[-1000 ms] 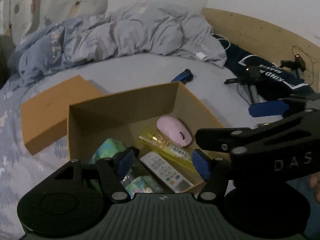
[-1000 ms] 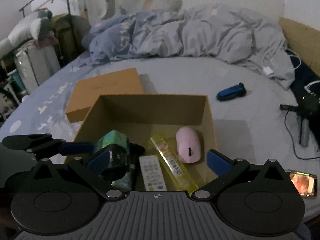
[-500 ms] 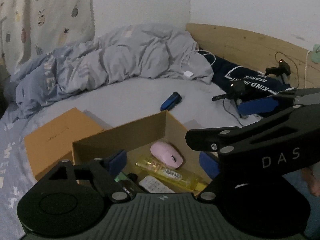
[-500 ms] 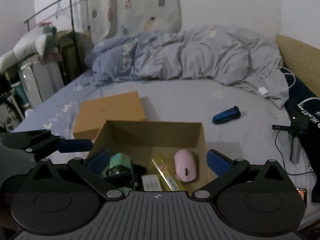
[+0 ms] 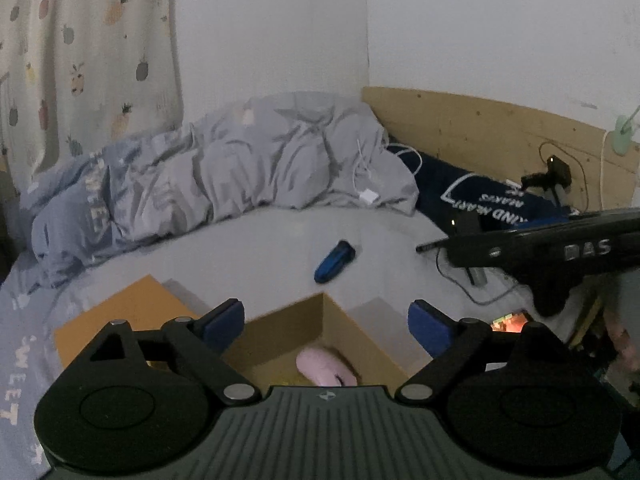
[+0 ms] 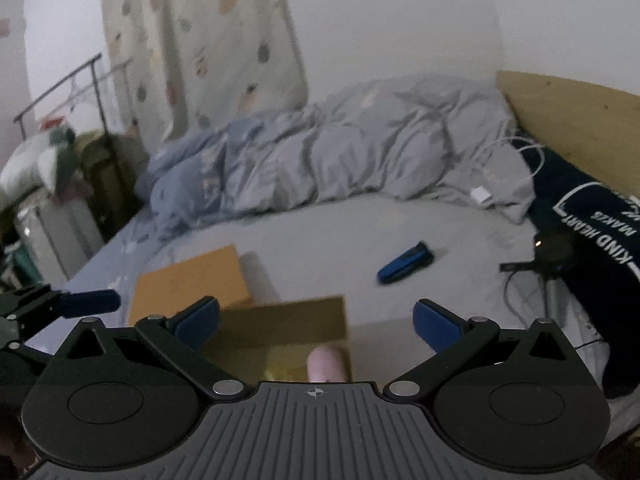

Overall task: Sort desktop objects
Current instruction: 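Move both tools toward the blue shaver lying on the bed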

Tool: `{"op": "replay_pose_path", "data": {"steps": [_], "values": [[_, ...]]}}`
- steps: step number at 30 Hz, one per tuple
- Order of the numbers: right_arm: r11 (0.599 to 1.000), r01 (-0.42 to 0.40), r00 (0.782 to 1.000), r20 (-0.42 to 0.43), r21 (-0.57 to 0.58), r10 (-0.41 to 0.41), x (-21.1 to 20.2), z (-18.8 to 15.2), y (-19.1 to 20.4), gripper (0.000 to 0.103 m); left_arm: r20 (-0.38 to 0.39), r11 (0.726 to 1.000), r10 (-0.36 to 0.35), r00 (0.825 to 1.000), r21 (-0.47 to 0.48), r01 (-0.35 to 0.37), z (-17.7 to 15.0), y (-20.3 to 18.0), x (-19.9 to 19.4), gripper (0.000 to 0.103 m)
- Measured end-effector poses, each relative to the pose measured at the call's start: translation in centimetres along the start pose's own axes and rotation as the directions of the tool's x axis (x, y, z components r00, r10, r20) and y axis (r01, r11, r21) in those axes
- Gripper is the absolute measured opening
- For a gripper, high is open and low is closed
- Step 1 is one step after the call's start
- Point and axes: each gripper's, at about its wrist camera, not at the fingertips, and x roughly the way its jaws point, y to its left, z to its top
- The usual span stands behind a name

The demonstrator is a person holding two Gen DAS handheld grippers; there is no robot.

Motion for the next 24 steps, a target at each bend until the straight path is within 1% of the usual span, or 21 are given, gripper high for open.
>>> {"op": "replay_pose_path", "data": {"steps": [1, 3, 6, 13, 17, 21, 24], "values": [[1.000, 0.004, 1.000, 0.018, 0.016, -0.004, -0.2, 0.3, -0.7, 0.103, 0.008, 1.000, 0.002, 1.000, 0.005, -0.002, 0.4, -0.1, 0.2, 0.103], [0.999, 0.010, 0.999, 0.038, 0.048, -0.012, -0.5, 0.7, -2.1, 0.103, 0.021, 1.000, -0.004, 1.000, 0.018, 0.003, 1.3, -0.6, 0.6, 0.103], [0.996, 0.022, 0.999, 0.046, 0.089, -0.026, -0.4, 1.2, -4.3, 0.103, 0.039, 0.999, -0.017, 0.999, 0.038, 0.015, 2.5, -1.2, 1.2, 0.103], [0.988, 0.062, 0.996, 0.059, 0.138, -0.071, 1.0, 2.5, -8.2, 0.103, 0.073, 0.997, -0.043, 0.996, 0.069, 0.038, 5.5, -2.2, 3.2, 0.103], [0.983, 0.082, 0.994, 0.059, 0.162, -0.092, 2.4, 3.4, -9.8, 0.103, 0.073, 0.996, -0.053, 0.996, 0.077, 0.047, 7.0, -2.2, 4.7, 0.103], [0.980, 0.080, 0.993, 0.075, 0.184, -0.095, 3.8, 4.6, -10.9, 0.103, 0.073, 0.995, -0.050, 0.996, 0.086, 0.043, 8.3, -2.1, 6.0, 0.103], [0.981, 0.075, 0.992, 0.089, 0.178, -0.092, 4.9, 5.6, -11.4, 0.103, 0.084, 0.995, -0.052, 0.995, 0.094, 0.044, 9.3, -2.0, 6.9, 0.103]]}}
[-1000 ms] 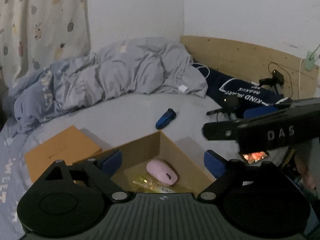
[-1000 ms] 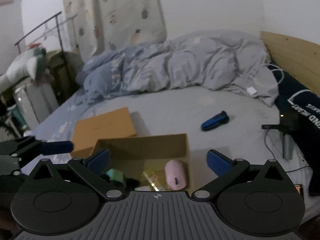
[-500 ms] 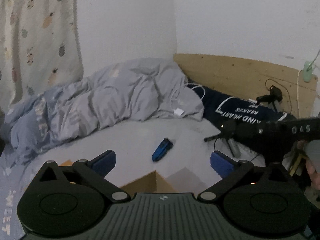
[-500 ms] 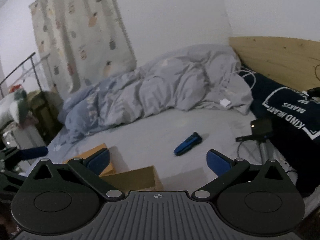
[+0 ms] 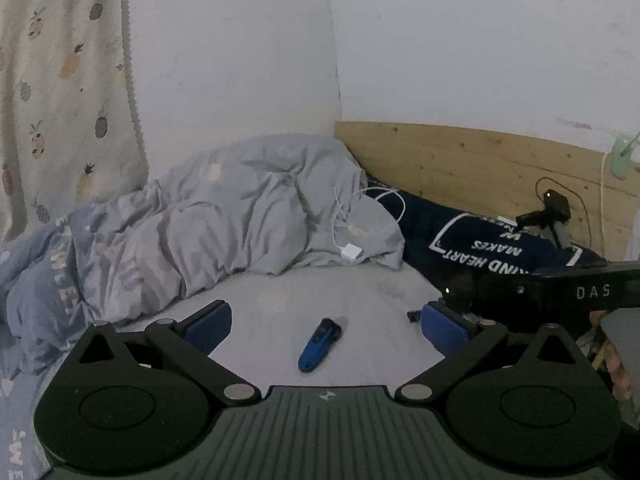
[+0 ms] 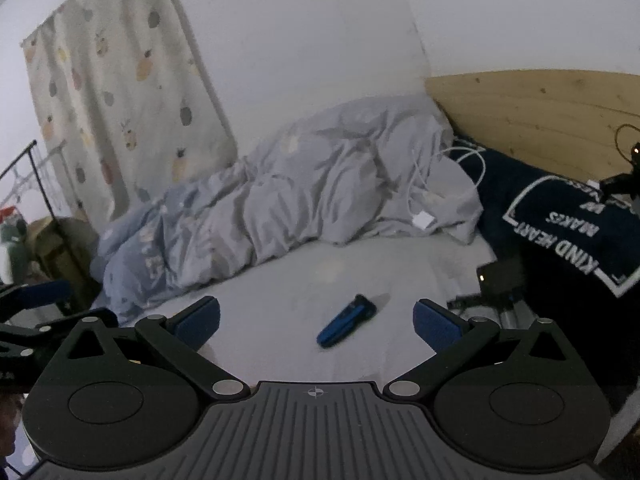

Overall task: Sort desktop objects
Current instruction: 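Move both tools toward the blue shaver lying on the bed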

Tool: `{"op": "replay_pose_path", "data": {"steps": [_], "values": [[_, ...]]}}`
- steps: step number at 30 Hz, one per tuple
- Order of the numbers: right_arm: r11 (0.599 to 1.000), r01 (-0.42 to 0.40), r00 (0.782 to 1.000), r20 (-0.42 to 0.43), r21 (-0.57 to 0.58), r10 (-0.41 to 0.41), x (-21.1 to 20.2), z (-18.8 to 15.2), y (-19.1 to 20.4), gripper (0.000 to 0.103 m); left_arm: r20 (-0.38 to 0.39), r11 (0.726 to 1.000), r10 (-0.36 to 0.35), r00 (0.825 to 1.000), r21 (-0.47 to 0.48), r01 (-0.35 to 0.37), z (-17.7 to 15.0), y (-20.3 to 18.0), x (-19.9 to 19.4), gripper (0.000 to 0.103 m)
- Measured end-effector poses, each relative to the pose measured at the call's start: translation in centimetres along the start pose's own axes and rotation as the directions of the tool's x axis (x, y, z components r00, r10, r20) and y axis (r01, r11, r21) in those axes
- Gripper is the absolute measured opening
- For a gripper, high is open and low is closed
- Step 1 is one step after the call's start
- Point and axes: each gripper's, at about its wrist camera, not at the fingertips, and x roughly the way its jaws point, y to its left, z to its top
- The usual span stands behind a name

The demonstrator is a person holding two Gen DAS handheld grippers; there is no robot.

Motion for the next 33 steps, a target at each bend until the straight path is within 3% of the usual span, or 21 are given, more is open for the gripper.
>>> {"op": "replay_pose_path", "data": {"steps": [21, 26, 29, 33], "values": [[0.999, -0.019, 1.000, 0.002, -0.048, 0.019, 11.7, 4.5, -2.2, 0.103, -0.034, 0.999, 0.009, 0.999, 0.036, -0.008, 2.8, 1.2, 10.6, 0.103], [1.000, -0.026, 1.000, -0.010, 0.002, 0.026, 15.1, 4.4, -3.6, 0.103, -0.064, 0.999, -0.001, 0.998, 0.045, 0.004, 2.6, 1.2, 14.0, 0.103], [0.994, -0.064, 0.996, -0.053, 0.093, 0.069, 17.3, 4.4, -5.0, 0.103, -0.083, 0.999, -0.008, 0.996, 0.042, 0.012, 2.5, 1.5, 16.1, 0.103], [0.983, -0.047, 0.994, -0.088, 0.178, 0.063, 20.5, 4.4, -6.5, 0.103, -0.108, 0.999, -0.018, 0.994, 0.035, 0.022, 2.2, 1.9, 19.1, 0.103]]}}
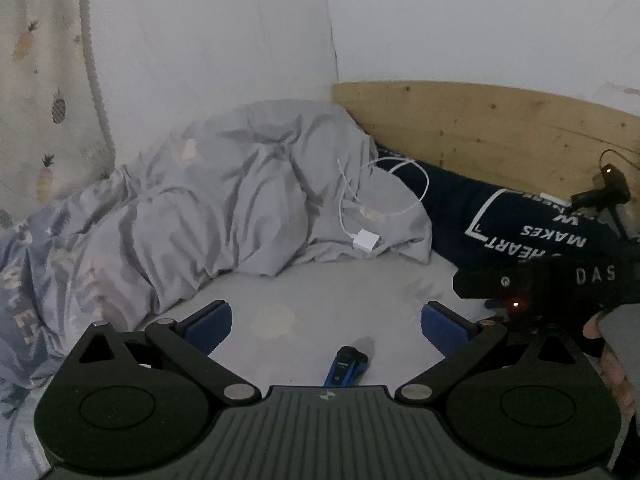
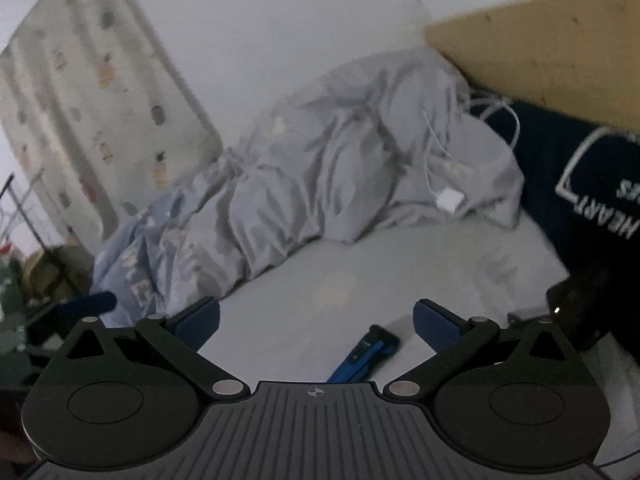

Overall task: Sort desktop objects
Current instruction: 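Move both tools toward the blue shaver lying on the bed, then close the left gripper on the blue shaver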

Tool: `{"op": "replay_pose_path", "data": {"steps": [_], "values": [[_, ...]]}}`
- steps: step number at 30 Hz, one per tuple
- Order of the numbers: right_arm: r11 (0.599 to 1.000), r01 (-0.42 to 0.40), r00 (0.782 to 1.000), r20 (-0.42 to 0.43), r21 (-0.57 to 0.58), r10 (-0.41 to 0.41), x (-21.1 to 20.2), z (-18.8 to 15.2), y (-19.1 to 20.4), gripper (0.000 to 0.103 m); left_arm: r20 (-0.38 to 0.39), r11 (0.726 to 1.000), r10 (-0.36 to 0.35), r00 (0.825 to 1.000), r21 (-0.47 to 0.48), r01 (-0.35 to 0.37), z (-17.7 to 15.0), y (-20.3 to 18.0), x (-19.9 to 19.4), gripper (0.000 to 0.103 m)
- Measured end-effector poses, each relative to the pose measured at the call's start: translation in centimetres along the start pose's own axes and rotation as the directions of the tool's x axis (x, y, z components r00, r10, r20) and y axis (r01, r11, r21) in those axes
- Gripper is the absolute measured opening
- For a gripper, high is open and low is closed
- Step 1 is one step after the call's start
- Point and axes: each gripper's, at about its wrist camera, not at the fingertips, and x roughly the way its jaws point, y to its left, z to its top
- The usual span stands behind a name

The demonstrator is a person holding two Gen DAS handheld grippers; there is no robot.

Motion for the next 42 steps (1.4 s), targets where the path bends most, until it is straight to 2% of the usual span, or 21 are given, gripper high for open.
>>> {"op": "replay_pose_path", "data": {"steps": [6, 12, 18, 27, 29, 32, 33, 35, 37, 38, 40, 42], "values": [[0.997, 0.058, 0.998, -0.039, 0.043, -0.056, 5.4, -0.2, -1.4, 0.103, -0.045, 1.000, -0.010, 0.999, 0.017, 0.011, -0.5, 0.8, 5.0, 0.103], [0.984, 0.112, 0.988, -0.118, 0.141, -0.096, 11.8, -1.7, -3.5, 0.103, -0.136, 0.998, -0.027, 0.990, 0.054, 0.035, -2.1, 1.5, 10.7, 0.103], [0.948, 0.131, 0.976, -0.206, 0.290, -0.072, 17.8, -4.1, -6.0, 0.103, -0.235, 0.988, -0.063, 0.970, 0.121, 0.094, -4.6, 1.6, 15.1, 0.103], [0.915, 0.215, 0.948, -0.296, 0.342, -0.113, 24.4, -7.7, -8.3, 0.102, -0.349, 0.978, -0.101, 0.932, 0.139, 0.158, -8.7, 2.1, 21.2, 0.102], [0.907, 0.225, 0.944, -0.309, 0.357, -0.113, 25.5, -8.3, -8.8, 0.101, -0.355, 0.976, -0.114, 0.928, 0.133, 0.171, -9.4, 2.2, 22.2, 0.095], [0.898, 0.210, 0.945, -0.315, 0.387, -0.085, 27.0, -9.1, -9.3, 0.091, -0.383, 0.972, -0.142, 0.913, 0.123, 0.202, -10.3, 2.2, 23.7, 0.095], [0.896, 0.204, 0.945, -0.318, 0.395, -0.076, 27.5, -9.3, -9.4, 0.090, -0.389, 0.970, -0.154, 0.908, 0.116, 0.215, -10.6, 2.3, 24.2, 0.089], [0.891, 0.194, 0.945, -0.323, 0.410, -0.057, 28.5, -9.7, -9.6, 0.080, -0.404, 0.965, -0.189, 0.895, 0.092, 0.245, -11.0, 2.5, 25.0, 0.075], [0.892, 0.185, 0.945, -0.325, 0.412, -0.046, 29.4, -10.0, -9.6, 0.073, -0.416, 0.958, -0.231, 0.880, 0.062, 0.281, -11.4, 2.6, 25.6, 0.070], [0.894, 0.184, 0.944, -0.328, 0.409, -0.044, 29.7, -10.1, -9.5, 0.069, -0.424, 0.954, -0.243, 0.872, 0.056, 0.294, -11.7, 2.6, 25.9, 0.063], [0.901, 0.188, 0.943, -0.329, 0.392, -0.054, 30.3, -10.3, -9.2, 0.067, -0.452, 0.949, -0.256, 0.855, 0.051, 0.311, -12.4, 2.4, 26.8, 0.045], [0.910, 0.190, 0.943, -0.326, 0.369, -0.064, 30.7, -10.4, -8.9, 0.064, -0.455, 0.948, -0.263, 0.851, 0.040, 0.315, -13.0, 2.4, 27.3, 0.044]]}}
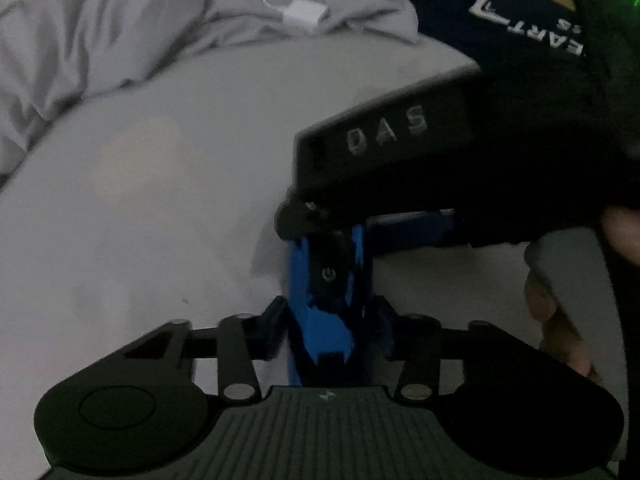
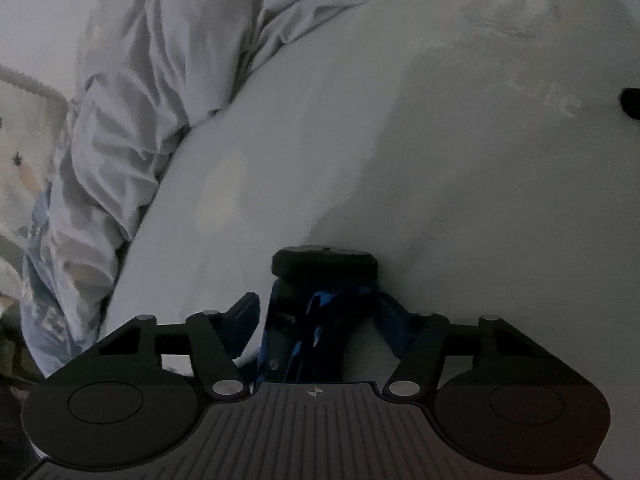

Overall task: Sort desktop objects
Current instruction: 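Close the left gripper on the blue shaver, then lift the blue shaver with the left gripper while the right gripper holds it too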

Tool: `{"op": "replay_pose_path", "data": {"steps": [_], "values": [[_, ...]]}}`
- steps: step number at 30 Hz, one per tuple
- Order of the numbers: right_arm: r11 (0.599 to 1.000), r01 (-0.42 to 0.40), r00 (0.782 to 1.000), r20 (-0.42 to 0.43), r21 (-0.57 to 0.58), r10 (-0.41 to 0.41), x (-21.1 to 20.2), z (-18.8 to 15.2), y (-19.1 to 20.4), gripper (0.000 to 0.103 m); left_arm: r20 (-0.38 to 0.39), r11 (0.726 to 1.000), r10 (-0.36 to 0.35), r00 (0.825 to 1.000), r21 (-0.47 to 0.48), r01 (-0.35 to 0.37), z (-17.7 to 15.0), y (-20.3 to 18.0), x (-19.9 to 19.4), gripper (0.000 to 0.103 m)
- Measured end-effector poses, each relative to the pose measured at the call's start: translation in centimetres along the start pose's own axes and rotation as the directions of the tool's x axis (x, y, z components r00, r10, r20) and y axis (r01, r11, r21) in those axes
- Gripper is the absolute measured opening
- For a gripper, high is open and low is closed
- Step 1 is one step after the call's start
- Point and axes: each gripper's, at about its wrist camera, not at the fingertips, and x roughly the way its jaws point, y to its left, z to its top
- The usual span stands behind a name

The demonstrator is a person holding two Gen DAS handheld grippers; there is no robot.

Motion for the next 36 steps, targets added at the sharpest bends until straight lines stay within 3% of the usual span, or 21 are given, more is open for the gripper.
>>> {"op": "replay_pose_path", "data": {"steps": [16, 22, 25, 36], "values": [[0.996, -0.081, 0.997, -0.021, -0.044, 0.080, -2.1, -0.8, 0.3, 0.060, 0.045, 0.999, 0.027, 0.999, -0.037, -0.026, -1.1, -1.2, -3.1, 0.044], [0.989, -0.120, 0.993, 0.002, -0.086, 0.120, -5.2, -0.6, 2.2, 0.059, 0.094, 0.998, 0.043, 0.995, -0.057, -0.038, -0.5, -1.6, -6.4, 0.044], [0.980, -0.161, 0.987, -0.002, -0.114, 0.162, -7.1, -0.6, 3.6, 0.053, 0.116, 0.997, 0.055, 0.992, -0.067, -0.047, -0.2, -1.8, -8.2, 0.044], [0.954, -0.195, 0.979, 0.017, -0.228, 0.204, -13.6, -1.6, 8.4, 0.053, 0.185, 0.991, 0.103, 0.977, -0.100, -0.085, -0.4, -3.3, -14.8, 0.044]]}}
